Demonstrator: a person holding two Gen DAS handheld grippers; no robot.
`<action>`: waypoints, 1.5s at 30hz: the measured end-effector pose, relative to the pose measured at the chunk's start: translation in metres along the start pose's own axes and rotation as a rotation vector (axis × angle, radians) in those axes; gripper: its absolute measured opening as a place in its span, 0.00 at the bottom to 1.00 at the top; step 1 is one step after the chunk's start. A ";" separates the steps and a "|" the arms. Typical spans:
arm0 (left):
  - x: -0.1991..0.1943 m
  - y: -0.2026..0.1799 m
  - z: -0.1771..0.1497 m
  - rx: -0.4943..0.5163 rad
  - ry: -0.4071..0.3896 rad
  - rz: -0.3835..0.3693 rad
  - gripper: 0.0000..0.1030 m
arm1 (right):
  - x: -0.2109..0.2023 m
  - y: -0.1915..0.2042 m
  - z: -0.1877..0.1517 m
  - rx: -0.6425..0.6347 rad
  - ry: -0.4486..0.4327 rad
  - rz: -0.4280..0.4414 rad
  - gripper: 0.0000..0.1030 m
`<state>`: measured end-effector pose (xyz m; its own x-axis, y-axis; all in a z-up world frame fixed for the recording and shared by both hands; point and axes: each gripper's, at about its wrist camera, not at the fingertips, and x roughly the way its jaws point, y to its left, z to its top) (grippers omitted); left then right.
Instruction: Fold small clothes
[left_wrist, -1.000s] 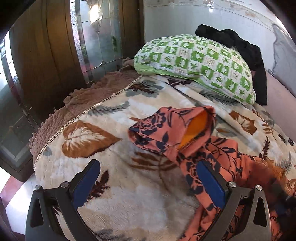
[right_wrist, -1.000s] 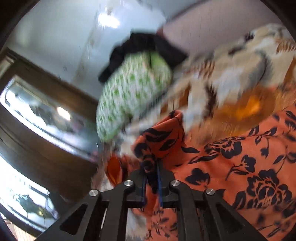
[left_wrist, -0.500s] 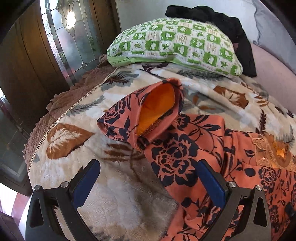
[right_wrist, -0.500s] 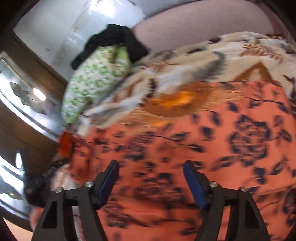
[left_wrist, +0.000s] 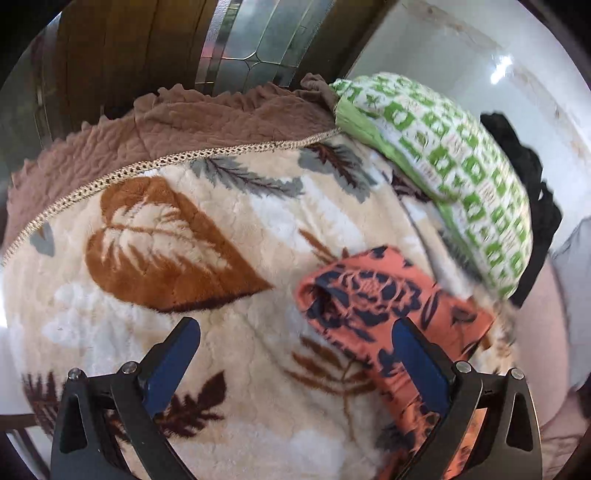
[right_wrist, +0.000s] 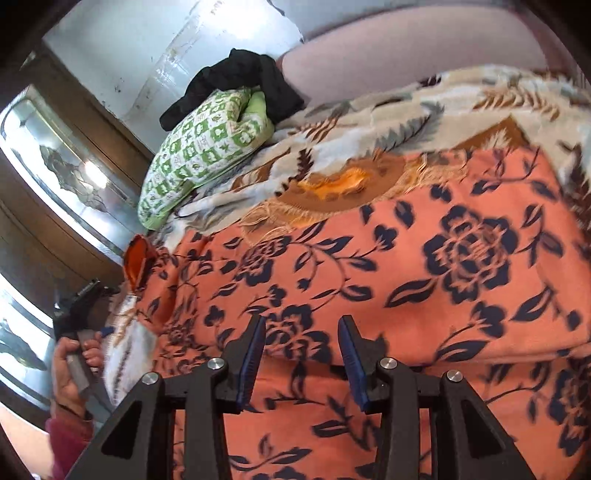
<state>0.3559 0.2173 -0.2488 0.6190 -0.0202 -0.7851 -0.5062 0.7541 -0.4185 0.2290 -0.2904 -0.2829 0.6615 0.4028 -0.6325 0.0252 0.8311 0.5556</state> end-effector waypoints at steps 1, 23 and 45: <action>-0.001 -0.002 0.000 -0.010 -0.004 -0.031 1.00 | 0.001 0.001 0.001 0.010 0.002 0.012 0.43; -0.009 0.005 -0.006 -0.116 0.026 -0.009 1.00 | 0.053 0.105 0.014 -0.079 0.063 0.309 0.77; 0.006 0.052 0.015 -0.153 0.133 0.082 1.00 | 0.217 0.308 0.065 -0.223 0.030 0.165 0.06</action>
<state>0.3416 0.2665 -0.2684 0.4927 -0.0572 -0.8683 -0.6429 0.6486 -0.4075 0.4291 0.0280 -0.2144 0.6201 0.5484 -0.5610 -0.2487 0.8156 0.5224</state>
